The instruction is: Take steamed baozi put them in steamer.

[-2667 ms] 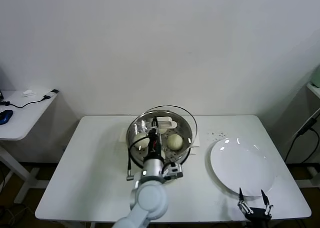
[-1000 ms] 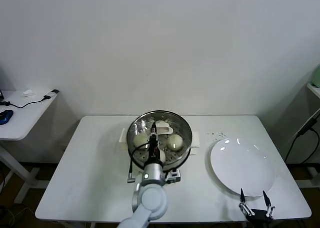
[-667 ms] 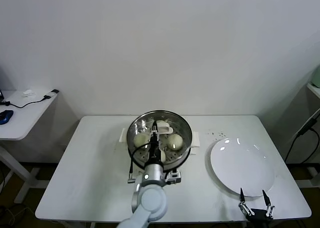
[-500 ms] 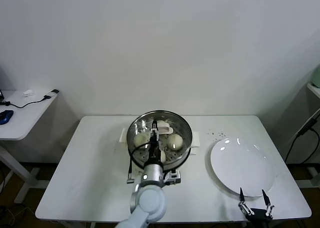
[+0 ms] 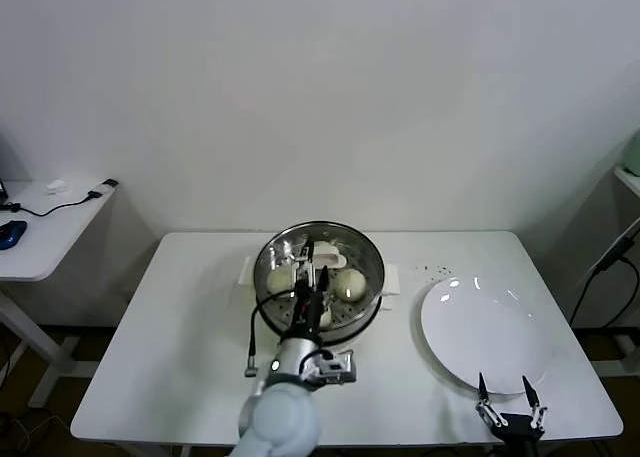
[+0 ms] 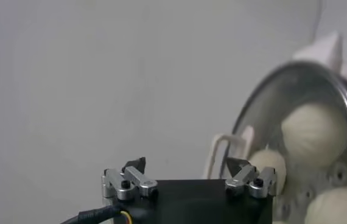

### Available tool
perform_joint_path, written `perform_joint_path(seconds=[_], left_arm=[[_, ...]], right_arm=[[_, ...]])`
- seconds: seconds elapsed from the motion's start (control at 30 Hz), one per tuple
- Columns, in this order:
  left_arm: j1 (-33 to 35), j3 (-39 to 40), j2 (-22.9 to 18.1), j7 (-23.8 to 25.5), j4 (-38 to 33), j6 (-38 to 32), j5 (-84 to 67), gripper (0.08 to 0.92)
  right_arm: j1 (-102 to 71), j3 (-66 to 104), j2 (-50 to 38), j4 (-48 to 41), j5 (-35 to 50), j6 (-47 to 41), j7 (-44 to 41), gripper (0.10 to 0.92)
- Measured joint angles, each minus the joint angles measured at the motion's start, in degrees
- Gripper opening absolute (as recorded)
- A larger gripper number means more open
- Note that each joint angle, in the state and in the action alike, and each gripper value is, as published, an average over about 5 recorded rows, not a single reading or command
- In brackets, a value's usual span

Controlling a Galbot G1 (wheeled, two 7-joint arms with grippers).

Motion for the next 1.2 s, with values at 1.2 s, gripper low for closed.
perform_joint_path(seconds=[1.2], left_arm=[[23.52, -33.17, 3.84, -15.75, 5.40, -37.53, -71.33, 0.823]], right_arm=[[4.10, -2.42, -2.31, -2.08, 7.20, 4.33, -3.49, 0.823]])
